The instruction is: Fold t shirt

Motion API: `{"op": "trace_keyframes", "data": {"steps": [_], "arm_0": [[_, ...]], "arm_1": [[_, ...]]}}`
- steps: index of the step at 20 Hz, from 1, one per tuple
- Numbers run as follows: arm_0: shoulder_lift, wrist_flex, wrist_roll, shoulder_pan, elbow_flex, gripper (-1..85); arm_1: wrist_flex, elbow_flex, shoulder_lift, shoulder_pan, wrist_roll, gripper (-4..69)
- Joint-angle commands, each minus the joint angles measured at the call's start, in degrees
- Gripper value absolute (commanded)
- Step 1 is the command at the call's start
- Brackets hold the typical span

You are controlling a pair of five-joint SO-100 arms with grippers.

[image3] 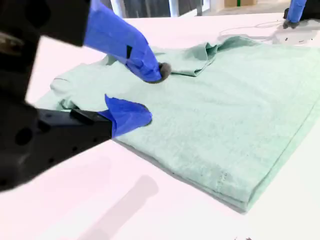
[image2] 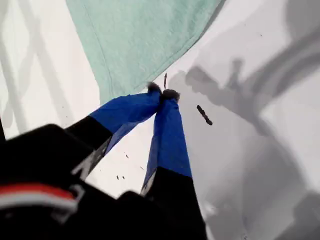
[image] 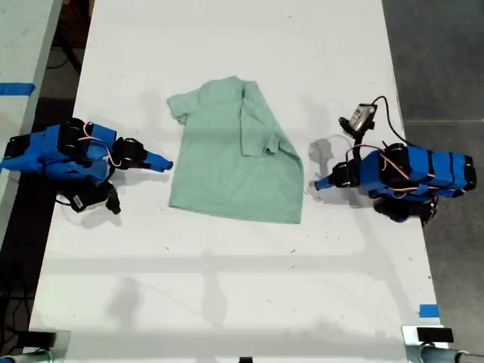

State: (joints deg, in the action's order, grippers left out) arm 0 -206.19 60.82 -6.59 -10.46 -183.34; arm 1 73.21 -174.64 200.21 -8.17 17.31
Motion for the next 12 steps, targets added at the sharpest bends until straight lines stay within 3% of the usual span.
{"op": "trace_keyframes", "data": {"steps": [1,9,12], "arm_0": [[-0.3,-1.0,-0.3,0.1,-0.2,10.3],[-0.3,-1.0,-0.3,0.1,-0.2,10.3],[-0.3,-1.0,-0.3,0.1,-0.2,10.3]], "arm_1": [[0.2,-2.9,0.7,-0.4,-0.8,1.2],[-0.7,-2.9,0.7,-1.3,3.3,1.2],[-0.1,-3.1,0.7,-1.0,1.3,1.2]]}}
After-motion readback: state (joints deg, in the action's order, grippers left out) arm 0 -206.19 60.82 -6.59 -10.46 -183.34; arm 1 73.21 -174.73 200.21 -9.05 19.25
